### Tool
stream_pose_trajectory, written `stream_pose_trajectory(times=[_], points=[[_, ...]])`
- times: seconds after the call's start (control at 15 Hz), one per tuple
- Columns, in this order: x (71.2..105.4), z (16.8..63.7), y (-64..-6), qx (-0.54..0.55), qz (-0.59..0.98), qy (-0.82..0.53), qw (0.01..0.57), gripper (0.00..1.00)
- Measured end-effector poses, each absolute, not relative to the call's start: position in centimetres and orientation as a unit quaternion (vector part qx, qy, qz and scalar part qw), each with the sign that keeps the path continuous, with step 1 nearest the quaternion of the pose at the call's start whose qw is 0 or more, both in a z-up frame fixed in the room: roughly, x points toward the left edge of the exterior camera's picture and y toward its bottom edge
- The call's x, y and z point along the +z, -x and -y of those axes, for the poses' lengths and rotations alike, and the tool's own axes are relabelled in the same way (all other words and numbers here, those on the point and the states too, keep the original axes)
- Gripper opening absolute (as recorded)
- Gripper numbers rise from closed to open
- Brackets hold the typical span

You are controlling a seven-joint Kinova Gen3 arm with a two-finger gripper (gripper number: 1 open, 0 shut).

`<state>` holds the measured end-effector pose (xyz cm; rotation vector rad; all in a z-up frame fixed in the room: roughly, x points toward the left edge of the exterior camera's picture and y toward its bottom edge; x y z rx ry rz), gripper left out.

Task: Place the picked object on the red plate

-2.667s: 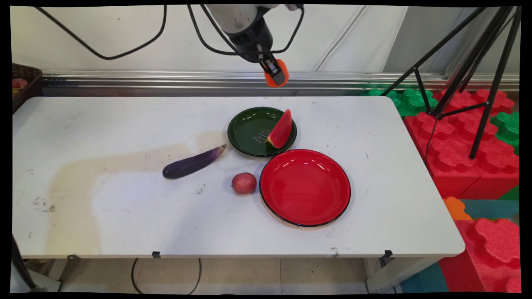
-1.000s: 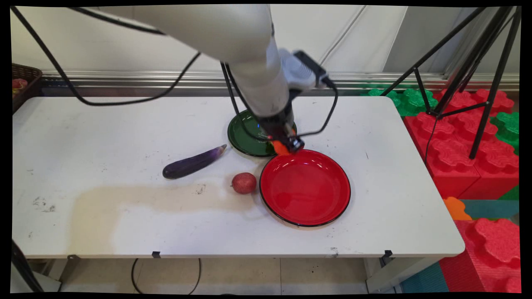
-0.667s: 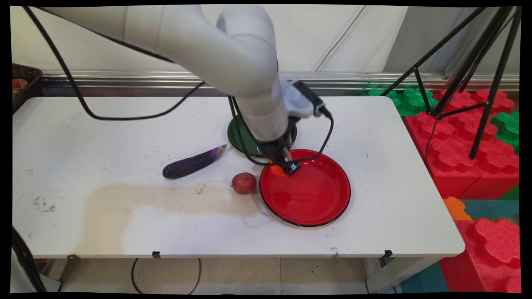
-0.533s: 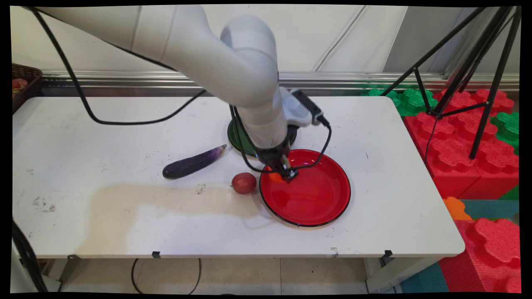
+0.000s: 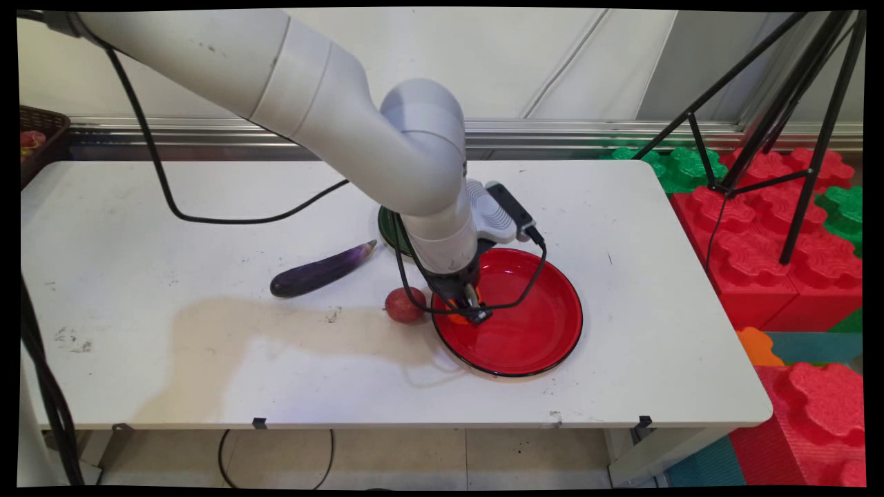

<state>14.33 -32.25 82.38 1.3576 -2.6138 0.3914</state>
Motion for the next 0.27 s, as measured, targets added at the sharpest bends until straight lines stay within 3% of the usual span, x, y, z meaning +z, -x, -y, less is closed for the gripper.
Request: stream_pose_trajectory(times=[0.07,0.13,0.27], points=[[82.06,32.3,-14.27,0.131,0.879,-0.451,0.086,0.0],[81.82,32.37,-14.2,0.131,0.881,-0.446,0.087,1.0],[81.63,32.49,-14.14,0.133,0.885,-0.437,0.089,1.0]])
